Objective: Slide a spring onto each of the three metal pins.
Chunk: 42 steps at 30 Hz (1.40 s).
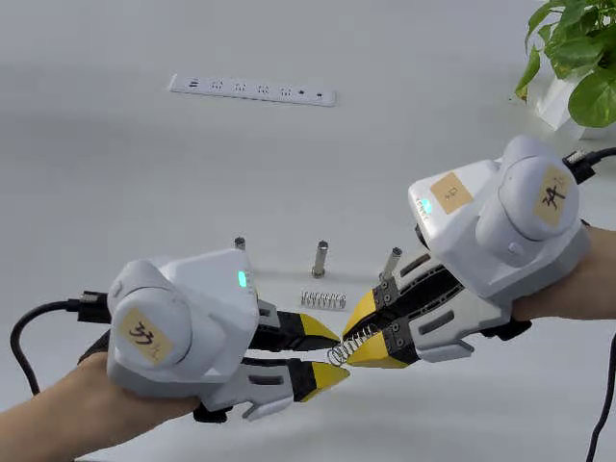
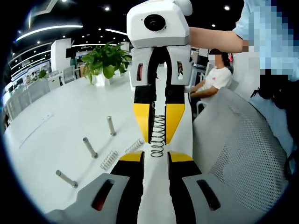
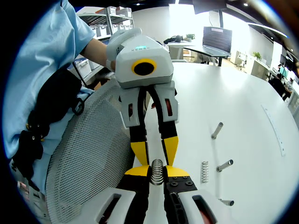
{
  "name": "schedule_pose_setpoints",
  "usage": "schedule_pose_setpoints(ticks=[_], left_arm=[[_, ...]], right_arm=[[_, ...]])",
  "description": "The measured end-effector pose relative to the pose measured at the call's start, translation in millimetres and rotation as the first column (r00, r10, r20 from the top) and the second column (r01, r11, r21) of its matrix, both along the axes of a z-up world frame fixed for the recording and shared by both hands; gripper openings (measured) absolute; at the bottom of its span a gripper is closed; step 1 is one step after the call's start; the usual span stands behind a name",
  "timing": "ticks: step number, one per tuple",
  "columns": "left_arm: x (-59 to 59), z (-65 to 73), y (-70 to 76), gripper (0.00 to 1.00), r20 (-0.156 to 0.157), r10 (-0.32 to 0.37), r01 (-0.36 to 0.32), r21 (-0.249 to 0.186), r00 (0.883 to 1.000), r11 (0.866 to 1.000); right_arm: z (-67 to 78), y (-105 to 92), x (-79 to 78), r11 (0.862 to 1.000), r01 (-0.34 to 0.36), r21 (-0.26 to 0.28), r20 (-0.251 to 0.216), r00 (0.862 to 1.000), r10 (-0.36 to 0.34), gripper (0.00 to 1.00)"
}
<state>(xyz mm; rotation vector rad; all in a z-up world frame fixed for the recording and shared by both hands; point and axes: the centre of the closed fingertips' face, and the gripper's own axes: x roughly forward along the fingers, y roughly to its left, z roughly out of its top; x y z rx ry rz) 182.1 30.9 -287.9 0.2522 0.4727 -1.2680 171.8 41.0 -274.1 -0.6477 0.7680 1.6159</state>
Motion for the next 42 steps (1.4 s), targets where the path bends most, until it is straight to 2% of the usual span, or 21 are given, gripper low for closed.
schedule_pose_setpoints(ticks=[4, 6, 9, 12, 18, 24, 29, 32, 34, 37, 42], left_arm=[[3.7, -4.1, 6.7, 0.26, -0.012, 0.042, -0.042, -0.006, 0.999, 0.999], [7.1, -7.0, 11.5, 0.33, -0.020, 0.075, -0.075, -0.003, 0.997, 0.997], [9.9, -10.7, 18.6, 0.46, -0.013, 0.105, -0.105, 0.006, 0.994, 0.994], [13.4, -12.6, 26.7, 0.51, -0.022, 0.141, -0.141, 0.005, 0.990, 0.990], [23.4, -14.3, 44.4, 0.65, -0.029, 0.227, -0.228, -0.009, 0.973, 0.974], [28.4, -14.8, 57.1, 0.74, -0.017, 0.275, -0.275, -0.006, 0.961, 0.961], [32.7, -12.2, 67.0, 0.89, -0.016, 0.330, -0.330, -0.022, 0.944, 0.944], [34.2, -11.5, 73.4, 0.95, -0.017, 0.352, -0.353, -0.014, 0.936, 0.936], [35.3, -10.8, 79.2, 0.99, -0.018, 0.370, -0.370, -0.009, 0.929, 0.929], [35.3, -9.0, 87.3, 0.99, -0.024, 0.387, -0.387, -0.001, 0.922, 0.922], [34.3, -3.5, 98.7, 0.99, -0.024, 0.400, -0.400, 0.007, 0.916, 0.916]], right_arm=[[-1.3, -0.5, 0.2, 1.000, -0.001, -0.004, 0.001, 1.000, 0.001, 0.07], [-1.7, -0.6, -0.1, 1.000, -0.001, -0.005, -0.001, 1.000, 0.001, 0.07], [-2.4, -0.7, -0.5, 1.000, -0.001, -0.007, 0.000, 1.000, 0.001, 0.07], [-3.6, -1.2, -1.0, 1.000, -0.002, -0.009, -0.001, 1.000, 0.002, 0.07], [-5.1, -2.9, -1.0, 1.000, -0.002, -0.013, -0.002, 1.000, 0.002, 0.07], [-5.1, -4.3, -1.0, 1.000, 0.001, -0.019, -0.004, 1.000, -0.001, 0.07], [-3.9, -4.8, -1.9, 1.000, 0.000, -0.024, -0.005, 1.000, 0.000, 0.07], [-2.7, -4.9, -2.3, 1.000, -0.003, -0.029, -0.007, 1.000, 0.003, 0.07], [-2.5, -4.9, -0.5, 0.999, -0.002, -0.032, -0.008, 1.000, 0.001, 0.07], [0.5, -3.5, 2.5, 0.999, 0.005, -0.035, 0.000, 1.000, -0.005, 0.07], [7.0, 1.0, 10.3, 0.999, 0.033, -0.040, 0.019, 0.999, -0.032, 0.07]])
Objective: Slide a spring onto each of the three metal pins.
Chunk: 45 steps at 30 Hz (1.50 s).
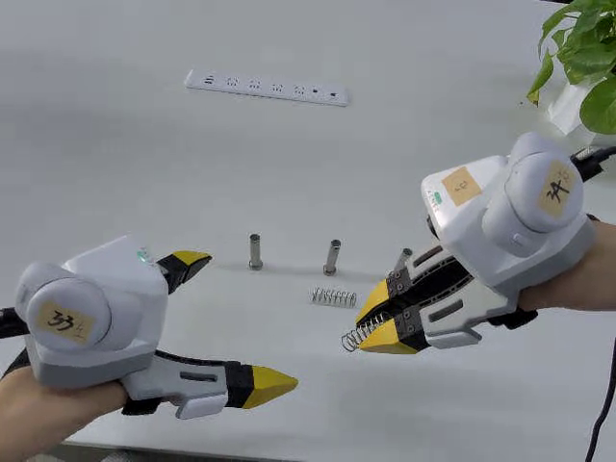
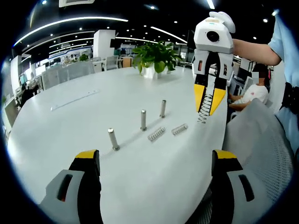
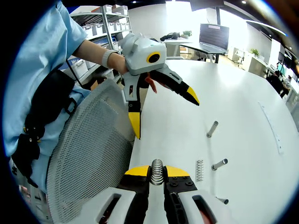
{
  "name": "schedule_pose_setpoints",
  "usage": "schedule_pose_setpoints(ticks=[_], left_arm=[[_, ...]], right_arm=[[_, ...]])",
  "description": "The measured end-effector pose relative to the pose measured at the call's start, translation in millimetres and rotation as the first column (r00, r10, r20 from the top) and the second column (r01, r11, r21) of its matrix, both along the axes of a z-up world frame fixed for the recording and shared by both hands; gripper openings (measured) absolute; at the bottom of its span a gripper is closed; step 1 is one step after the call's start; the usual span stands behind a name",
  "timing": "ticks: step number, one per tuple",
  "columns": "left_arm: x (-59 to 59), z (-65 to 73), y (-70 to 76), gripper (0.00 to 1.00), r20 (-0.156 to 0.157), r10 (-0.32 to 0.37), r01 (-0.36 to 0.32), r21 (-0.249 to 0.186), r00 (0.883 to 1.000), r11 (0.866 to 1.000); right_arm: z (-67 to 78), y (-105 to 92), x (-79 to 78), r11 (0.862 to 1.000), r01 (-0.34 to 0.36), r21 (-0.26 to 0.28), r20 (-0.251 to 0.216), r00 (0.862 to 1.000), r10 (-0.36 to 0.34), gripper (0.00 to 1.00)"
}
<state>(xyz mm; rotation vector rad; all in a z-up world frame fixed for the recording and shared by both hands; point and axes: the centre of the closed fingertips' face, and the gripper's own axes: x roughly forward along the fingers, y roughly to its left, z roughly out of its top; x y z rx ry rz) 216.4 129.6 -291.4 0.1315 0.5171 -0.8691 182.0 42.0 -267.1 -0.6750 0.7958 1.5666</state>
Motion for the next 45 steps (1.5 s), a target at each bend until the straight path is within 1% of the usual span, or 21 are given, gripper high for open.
schedule_pose_setpoints(ticks=[4, 6, 9, 13, 15, 16, 19, 21, 24, 27, 28, 29, 35, 36, 38, 39, 41, 43, 45], left_arm=[[0.0, 4.0, 6.6, 0.99, -0.002, 0.014, -0.014, 0.001, 1.000, 1.000], [0.0, 5.2, 8.4, 0.99, -0.002, 0.017, -0.017, -0.002, 1.000, 1.000], [-0.7, 6.5, 11.0, 0.99, -0.002, 0.021, -0.021, -0.002, 1.000, 1.000], [-0.7, 8.5, 15.5, 0.99, 0.002, 0.029, -0.029, -0.002, 1.000, 1.000], [-1.0, 9.1, 17.6, 0.99, 0.003, 0.031, -0.031, 0.000, 1.000, 1.000], [-1.0, 9.3, 19.3, 0.99, 0.003, 0.034, -0.034, -0.001, 0.999, 0.999], [0.3, 9.8, 23.4, 0.99, 0.004, 0.043, -0.043, -0.007, 0.999, 0.999], [1.1, 9.2, 25.8, 0.99, 0.003, 0.047, -0.047, -0.004, 0.999, 0.999], [2.1, 9.3, 30.7, 0.98, 0.002, 0.056, -0.056, -0.006, 0.998, 0.998], [2.5, 7.8, 34.2, 0.98, 0.002, 0.058, -0.058, 0.003, 0.998, 0.998], [2.8, 7.1, 35.6, 0.98, 0.001, 0.060, -0.060, 0.003, 0.998, 0.998], [3.3, 6.1, 37.4, 0.98, -0.002, 0.064, -0.064, 0.002, 0.998, 0.998], [5.4, -0.4, 45.3, 0.97, -0.011, 0.080, -0.080, 0.005, 0.997, 0.997], [5.3, -1.4, 46.0, 0.97, -0.013, 0.081, -0.081, 0.003, 0.997, 0.997], [5.5, -3.1, 47.0, 0.97, -0.016, 0.084, -0.084, 0.003, 0.996, 0.996], [6.0, -4.6, 47.8, 0.97, -0.018, 0.086, -0.086, 0.003, 0.996, 0.996], [6.8, -5.8, 48.6, 0.97, -0.019, 0.089, -0.089, 0.006, 0.996, 0.996], [7.8, -7.2, 49.3, 0.97, -0.020, 0.092, -0.092, 0.003, 0.996, 0.996], [8.2, -8.2, 49.5, 0.96, -0.021, 0.094, -0.094, 0.001, 0.995, 0.996]], right_arm=[[8.3, 6.1, 6.0, 1.000, 0.008, -0.002, 0.019, 1.000, -0.008, 0.07], [11.0, 8.7, 9.3, 1.000, 0.009, -0.011, 0.027, 1.000, -0.009, 0.07], [14.8, 12.1, 18.4, 0.999, -0.009, -0.048, 0.062, 0.998, 0.012, 0.07], [22.6, 19.8, 29.1, 0.997, -0.032, -0.072, 0.094, 0.995, 0.039, 0.07], [26.9, 24.2, 35.0, 0.995, -0.054, -0.086, 0.109, 0.992, 0.064, 0.07], [26.1, 27.1, 44.8, 0.994, -0.058, -0.095, 0.118, 0.991, 0.069, 0.07], [28.4, 34.4, 58.7, 0.989, -0.083, -0.124, 0.146, 0.984, 0.101, 0.07], [29.9, 39.8, 65.0, 0.987, -0.094, -0.133, 0.154, 0.981, 0.115, 0.07], [31.8, 51.2, 74.0, 0.979, -0.125, -0.160, 0.172, 0.973, 0.152, 0.07], [30.6, 60.6, 79.9, 0.973, -0.147, -0.178, 0.178, 0.967, 0.179, 0.07], [29.3, 62.2, 87.9, 0.971, -0.152, -0.183, 0.178, 0.966, 0.185, 0.07], [27.9, 65.3, 91.3, 0.969, -0.160, -0.190, 0.179, 0.965, 0.194, 0.07], [18.1, 78.1, 104.5, 0.953, -0.195, -0.232, 0.183, 0.953, 0.240, 0.07], [15.9, 81.0, 107.3, 0.948, -0.206, -0.245, 0.183, 0.950, 0.253, 0.07], [12.5, 84.0, 109.6, 0.940, -0.219, -0.263, 0.182, 0.945, 0.271, 0.07], [10.0, 85.6, 110.5, 0.934, -0.230, -0.275, 0.182, 0.941, 0.285, 0.07], [7.2, 88.5, 110.4, 0.928, -0.240, -0.284, 0.177, 0.938, 0.297, 0.07], [0.6, 91.9, 113.8, 0.921, -0.252, -0.297, 0.178, 0.933, 0.313, 0.07], [-2.7, 96.4, 116.5, 0.918, -0.255, -0.303, 0.181, 0.930, 0.319, 0.07]])
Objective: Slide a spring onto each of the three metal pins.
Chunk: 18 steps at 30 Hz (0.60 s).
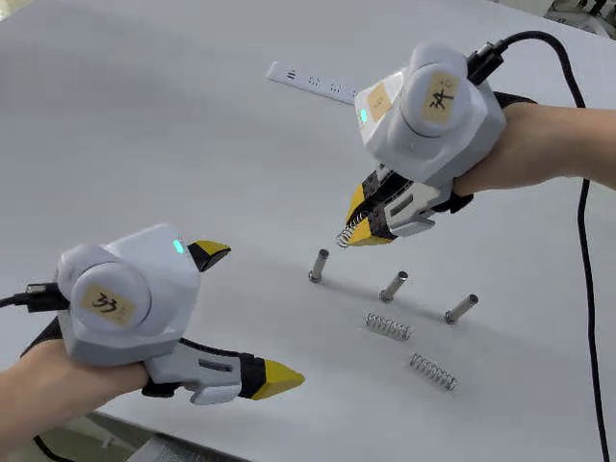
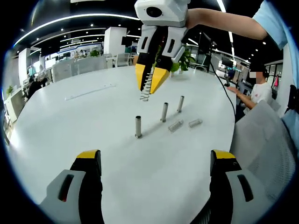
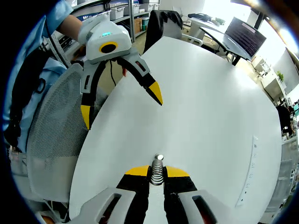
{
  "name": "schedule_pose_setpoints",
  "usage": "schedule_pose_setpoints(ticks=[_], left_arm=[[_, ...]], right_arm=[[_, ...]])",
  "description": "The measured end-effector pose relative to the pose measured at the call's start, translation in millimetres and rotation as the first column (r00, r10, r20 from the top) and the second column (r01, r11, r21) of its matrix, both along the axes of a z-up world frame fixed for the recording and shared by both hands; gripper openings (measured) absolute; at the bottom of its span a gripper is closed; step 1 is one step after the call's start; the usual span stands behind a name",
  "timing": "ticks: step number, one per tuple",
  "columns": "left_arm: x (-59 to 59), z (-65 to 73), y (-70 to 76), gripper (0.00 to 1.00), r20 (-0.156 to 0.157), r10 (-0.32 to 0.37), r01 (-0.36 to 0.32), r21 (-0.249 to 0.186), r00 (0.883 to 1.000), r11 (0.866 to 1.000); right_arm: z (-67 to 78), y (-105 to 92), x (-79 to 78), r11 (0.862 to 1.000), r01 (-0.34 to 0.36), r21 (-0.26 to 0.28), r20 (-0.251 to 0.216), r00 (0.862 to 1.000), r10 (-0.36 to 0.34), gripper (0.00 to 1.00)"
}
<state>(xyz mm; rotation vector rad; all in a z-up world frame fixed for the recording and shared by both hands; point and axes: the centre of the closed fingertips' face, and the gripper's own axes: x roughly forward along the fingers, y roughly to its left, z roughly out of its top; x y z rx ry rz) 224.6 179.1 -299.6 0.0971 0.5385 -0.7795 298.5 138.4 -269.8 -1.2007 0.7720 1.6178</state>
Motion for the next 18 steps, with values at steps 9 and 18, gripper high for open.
schedule_pose_setpoints(ticks=[9, 18], left_arm=[[-2.1, -8.0, 2.2, 0.95, -0.013, 0.014, -0.014, -0.008, 1.000, 1.000], [-5.1, -11.7, 2.1, 0.94, -0.021, 0.026, -0.026, -0.024, 0.999, 0.999]], right_arm=[[-17.0, 6.5, -0.5, 0.997, -0.043, -0.070, 0.012, 0.999, 0.044, 0.07], [-27.8, 6.0, 1.5, 0.992, -0.057, -0.110, 0.007, 0.998, 0.058, 0.07]])
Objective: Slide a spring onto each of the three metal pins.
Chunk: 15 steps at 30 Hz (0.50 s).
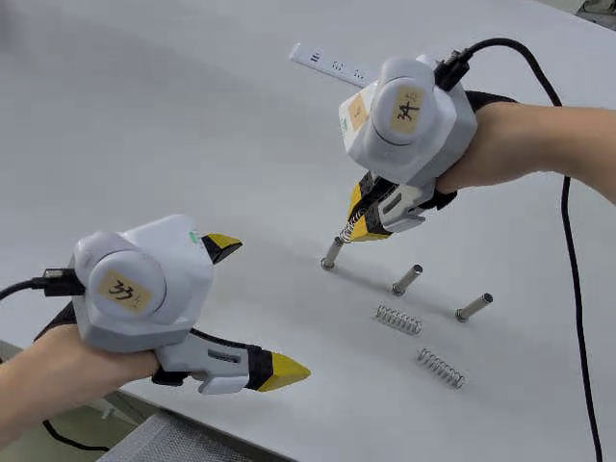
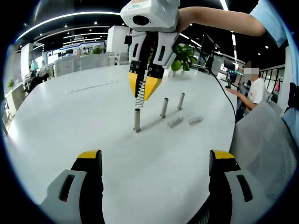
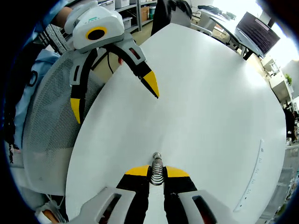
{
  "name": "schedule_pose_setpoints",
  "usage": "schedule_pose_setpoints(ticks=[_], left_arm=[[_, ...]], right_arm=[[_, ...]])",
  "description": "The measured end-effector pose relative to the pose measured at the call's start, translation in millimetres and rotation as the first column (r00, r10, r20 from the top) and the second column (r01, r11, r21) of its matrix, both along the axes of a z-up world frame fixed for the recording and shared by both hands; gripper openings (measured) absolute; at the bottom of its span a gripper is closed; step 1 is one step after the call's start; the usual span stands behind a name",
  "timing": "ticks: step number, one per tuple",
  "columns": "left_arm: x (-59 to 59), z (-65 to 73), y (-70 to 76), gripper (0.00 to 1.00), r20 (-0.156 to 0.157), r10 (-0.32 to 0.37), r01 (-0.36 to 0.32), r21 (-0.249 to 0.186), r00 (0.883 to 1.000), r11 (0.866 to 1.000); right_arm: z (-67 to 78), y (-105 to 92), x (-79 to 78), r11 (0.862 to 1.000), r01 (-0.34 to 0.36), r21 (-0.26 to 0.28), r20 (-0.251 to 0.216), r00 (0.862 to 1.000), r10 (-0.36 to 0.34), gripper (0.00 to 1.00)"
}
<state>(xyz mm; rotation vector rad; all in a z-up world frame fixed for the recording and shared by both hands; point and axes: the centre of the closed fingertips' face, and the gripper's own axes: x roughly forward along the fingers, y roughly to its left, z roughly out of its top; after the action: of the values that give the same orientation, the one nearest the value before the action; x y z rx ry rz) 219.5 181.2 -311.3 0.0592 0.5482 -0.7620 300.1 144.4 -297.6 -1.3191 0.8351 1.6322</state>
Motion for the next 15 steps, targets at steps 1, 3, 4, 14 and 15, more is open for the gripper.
schedule_pose_setpoints(ticks=[1, 3, 4, 14, 15], left_arm=[[0.2, 0.0, 0.5, 0.94, 0.001, 0.003, -0.003, -0.002, 1.000, 1.000], [0.4, -0.5, 1.5, 0.94, 0.000, 0.006, -0.006, -0.004, 1.000, 1.000], [0.6, -0.7, 2.0, 0.94, 0.000, 0.007, -0.007, -0.004, 1.000, 1.000], [0.4, -3.4, 4.9, 0.93, -0.005, 0.015, -0.015, -0.011, 1.000, 1.000], [0.4, -3.8, 5.1, 0.93, -0.006, 0.016, -0.016, -0.012, 1.000, 1.000]], right_arm=[[-0.9, 1.1, 1.5, 1.000, -0.003, -0.001, 0.002, 1.000, 0.003, 0.07], [-1.3, 0.9, 0.3, 1.000, -0.004, -0.005, -0.004, 1.000, 0.004, 0.07], [-1.9, 1.3, 0.5, 1.000, -0.003, -0.005, -0.004, 1.000, 0.003, 0.07], [-6.8, 2.7, 2.6, 1.000, -0.011, -0.016, -0.006, 1.000, 0.011, 0.07], [-7.0, 2.9, 2.2, 1.000, -0.010, -0.017, -0.007, 1.000, 0.010, 0.07]])
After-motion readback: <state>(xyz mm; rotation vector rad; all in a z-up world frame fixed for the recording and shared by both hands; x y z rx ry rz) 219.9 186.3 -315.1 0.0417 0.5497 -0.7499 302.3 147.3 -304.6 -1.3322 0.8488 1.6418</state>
